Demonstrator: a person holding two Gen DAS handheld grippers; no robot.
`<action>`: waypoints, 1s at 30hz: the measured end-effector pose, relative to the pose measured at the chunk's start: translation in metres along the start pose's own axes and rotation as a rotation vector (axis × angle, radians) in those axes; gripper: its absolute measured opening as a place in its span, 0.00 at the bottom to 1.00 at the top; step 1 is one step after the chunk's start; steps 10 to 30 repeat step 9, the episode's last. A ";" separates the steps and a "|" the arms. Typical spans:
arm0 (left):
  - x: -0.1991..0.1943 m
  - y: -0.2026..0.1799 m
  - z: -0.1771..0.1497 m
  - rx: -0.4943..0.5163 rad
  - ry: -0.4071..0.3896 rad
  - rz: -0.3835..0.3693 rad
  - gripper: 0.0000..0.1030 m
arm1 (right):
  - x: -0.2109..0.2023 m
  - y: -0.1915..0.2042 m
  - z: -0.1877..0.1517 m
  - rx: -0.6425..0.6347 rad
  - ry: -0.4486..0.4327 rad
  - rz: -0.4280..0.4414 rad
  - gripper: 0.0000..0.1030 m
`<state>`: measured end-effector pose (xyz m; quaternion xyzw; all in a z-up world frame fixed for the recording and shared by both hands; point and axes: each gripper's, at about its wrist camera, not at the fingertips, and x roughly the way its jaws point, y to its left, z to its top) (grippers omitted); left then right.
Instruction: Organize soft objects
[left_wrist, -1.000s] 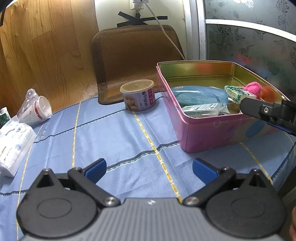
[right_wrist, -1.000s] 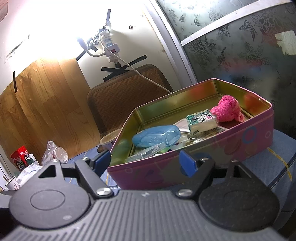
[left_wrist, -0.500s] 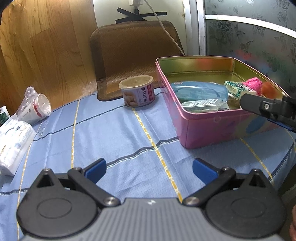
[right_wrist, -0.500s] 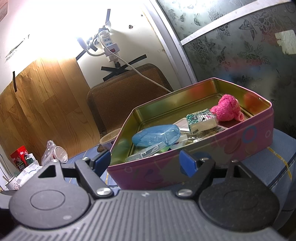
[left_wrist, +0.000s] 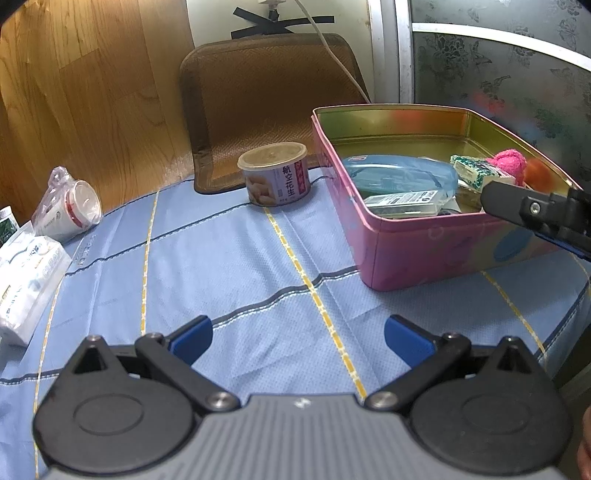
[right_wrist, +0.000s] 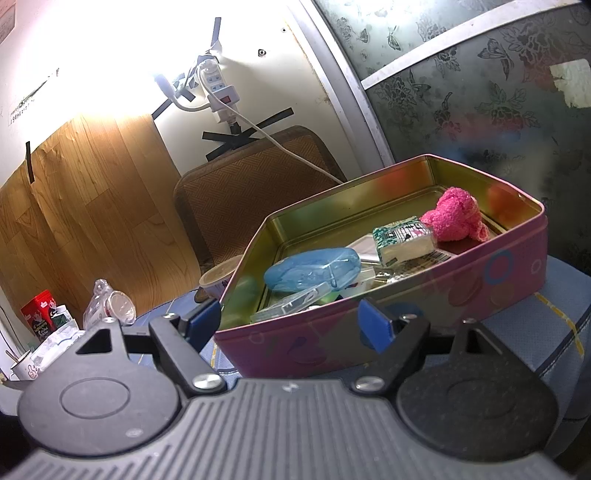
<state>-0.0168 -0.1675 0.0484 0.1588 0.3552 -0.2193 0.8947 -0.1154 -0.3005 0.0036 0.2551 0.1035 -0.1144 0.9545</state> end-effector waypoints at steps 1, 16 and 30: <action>0.000 0.000 0.000 0.001 0.000 0.000 1.00 | 0.000 0.000 0.001 0.000 0.000 0.000 0.81; -0.002 -0.001 0.000 0.006 -0.014 -0.020 1.00 | 0.001 0.000 -0.003 -0.001 0.000 -0.002 0.81; -0.002 -0.001 0.000 0.006 -0.014 -0.020 1.00 | 0.001 0.000 -0.003 -0.001 0.000 -0.002 0.81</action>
